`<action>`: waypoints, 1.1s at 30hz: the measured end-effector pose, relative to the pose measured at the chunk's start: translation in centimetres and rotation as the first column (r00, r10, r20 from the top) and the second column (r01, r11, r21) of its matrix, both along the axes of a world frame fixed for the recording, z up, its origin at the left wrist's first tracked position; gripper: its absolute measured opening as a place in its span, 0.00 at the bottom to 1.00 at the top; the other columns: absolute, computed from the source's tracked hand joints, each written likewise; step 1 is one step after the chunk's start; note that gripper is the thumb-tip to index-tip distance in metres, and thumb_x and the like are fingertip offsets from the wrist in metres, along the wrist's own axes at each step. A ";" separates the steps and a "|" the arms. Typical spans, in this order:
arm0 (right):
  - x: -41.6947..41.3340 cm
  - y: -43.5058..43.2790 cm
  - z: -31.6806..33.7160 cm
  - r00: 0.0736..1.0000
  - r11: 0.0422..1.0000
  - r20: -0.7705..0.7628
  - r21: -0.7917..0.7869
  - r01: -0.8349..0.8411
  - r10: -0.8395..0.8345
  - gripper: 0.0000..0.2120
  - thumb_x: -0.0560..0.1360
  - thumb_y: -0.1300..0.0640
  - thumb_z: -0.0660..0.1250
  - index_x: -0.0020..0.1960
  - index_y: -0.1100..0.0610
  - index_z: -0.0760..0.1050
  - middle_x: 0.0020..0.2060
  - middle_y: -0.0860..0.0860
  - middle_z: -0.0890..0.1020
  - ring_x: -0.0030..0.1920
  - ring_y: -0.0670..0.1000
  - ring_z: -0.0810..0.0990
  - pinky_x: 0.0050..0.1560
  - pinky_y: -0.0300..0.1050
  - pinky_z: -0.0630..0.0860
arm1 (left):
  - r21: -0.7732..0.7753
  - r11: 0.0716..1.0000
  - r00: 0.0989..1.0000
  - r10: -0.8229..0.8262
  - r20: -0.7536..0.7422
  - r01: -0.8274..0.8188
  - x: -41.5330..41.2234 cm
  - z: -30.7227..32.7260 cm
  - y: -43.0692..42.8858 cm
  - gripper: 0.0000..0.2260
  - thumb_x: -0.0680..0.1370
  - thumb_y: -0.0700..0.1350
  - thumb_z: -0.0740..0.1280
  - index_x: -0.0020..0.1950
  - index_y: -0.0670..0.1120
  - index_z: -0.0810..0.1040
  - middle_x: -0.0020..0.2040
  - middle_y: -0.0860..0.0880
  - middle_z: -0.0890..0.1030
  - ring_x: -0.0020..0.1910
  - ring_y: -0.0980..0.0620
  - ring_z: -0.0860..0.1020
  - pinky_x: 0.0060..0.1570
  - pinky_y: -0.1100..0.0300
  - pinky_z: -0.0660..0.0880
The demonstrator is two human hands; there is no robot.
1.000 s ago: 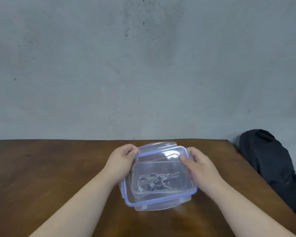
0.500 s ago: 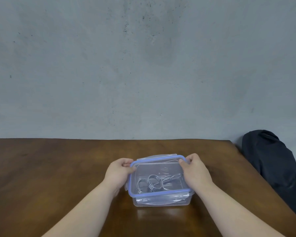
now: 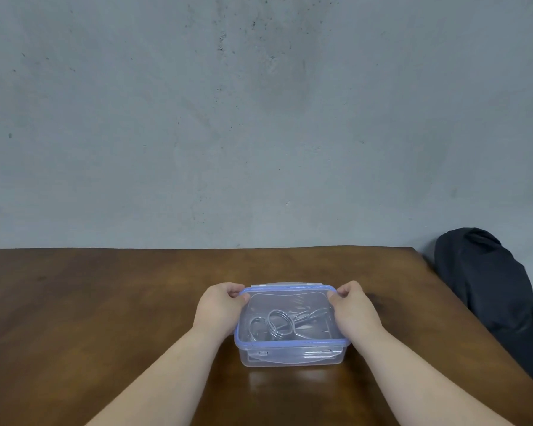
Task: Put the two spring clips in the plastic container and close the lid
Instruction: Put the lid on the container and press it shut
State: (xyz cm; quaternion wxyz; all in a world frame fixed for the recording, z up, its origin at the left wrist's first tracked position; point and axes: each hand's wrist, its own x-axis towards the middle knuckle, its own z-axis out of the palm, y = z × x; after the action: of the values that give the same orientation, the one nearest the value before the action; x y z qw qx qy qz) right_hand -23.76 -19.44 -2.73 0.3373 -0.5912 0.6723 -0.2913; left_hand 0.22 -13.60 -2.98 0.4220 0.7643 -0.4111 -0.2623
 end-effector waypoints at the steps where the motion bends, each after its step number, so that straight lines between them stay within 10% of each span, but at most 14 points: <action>1: 0.0 0.0 0.1 1.000 1.000 -0.001 0.005 -0.008 0.008 0.08 0.82 0.49 0.61 0.52 0.54 0.70 0.42 0.50 0.80 0.41 0.51 0.79 0.41 0.50 0.74 | 0.008 1.000 1.000 0.001 -0.003 -0.001 0.0 0.1 0.0 0.12 0.77 0.46 0.72 0.60 0.47 0.83 0.49 0.52 0.83 0.48 0.53 0.82 0.43 0.63 0.73; 19: -0.8 -0.6 0.6 0.966 0.976 0.181 0.084 -0.202 0.184 0.15 0.84 0.57 0.57 0.54 0.47 0.82 0.48 0.49 0.87 0.50 0.53 0.85 0.59 0.57 0.80 | 0.091 0.996 0.996 0.032 -0.084 -0.024 -0.6 0.9 -0.4 0.07 0.78 0.44 0.69 0.55 0.46 0.80 0.45 0.48 0.84 0.34 0.47 0.83 0.23 0.61 0.72; 28: -1.1 -1.3 0.3 0.929 0.975 0.341 0.113 -0.192 0.143 0.18 0.82 0.64 0.58 0.49 0.54 0.86 0.44 0.55 0.89 0.48 0.59 0.87 0.57 0.61 0.81 | 0.084 0.996 0.994 0.006 -0.113 0.004 -1.0 0.8 -0.5 0.09 0.80 0.43 0.67 0.59 0.47 0.81 0.49 0.50 0.83 0.45 0.49 0.83 0.35 0.58 0.78; 33: -1.0 -1.4 0.3 0.887 0.967 0.438 0.120 -0.223 0.150 0.18 0.81 0.68 0.57 0.54 0.53 0.84 0.49 0.56 0.87 0.50 0.57 0.86 0.60 0.60 0.80 | 0.035 0.997 0.925 -0.056 -0.376 0.074 -1.4 0.6 -0.6 0.17 0.81 0.37 0.60 0.67 0.46 0.77 0.54 0.46 0.84 0.48 0.47 0.85 0.39 0.57 0.82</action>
State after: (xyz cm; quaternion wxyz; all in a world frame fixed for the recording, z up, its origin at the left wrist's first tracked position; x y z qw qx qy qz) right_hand -24.75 -20.89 -2.40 0.5502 -0.5452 0.5444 -0.3219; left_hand -1.14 -14.19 -2.41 0.4652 0.6960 -0.3416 -0.4271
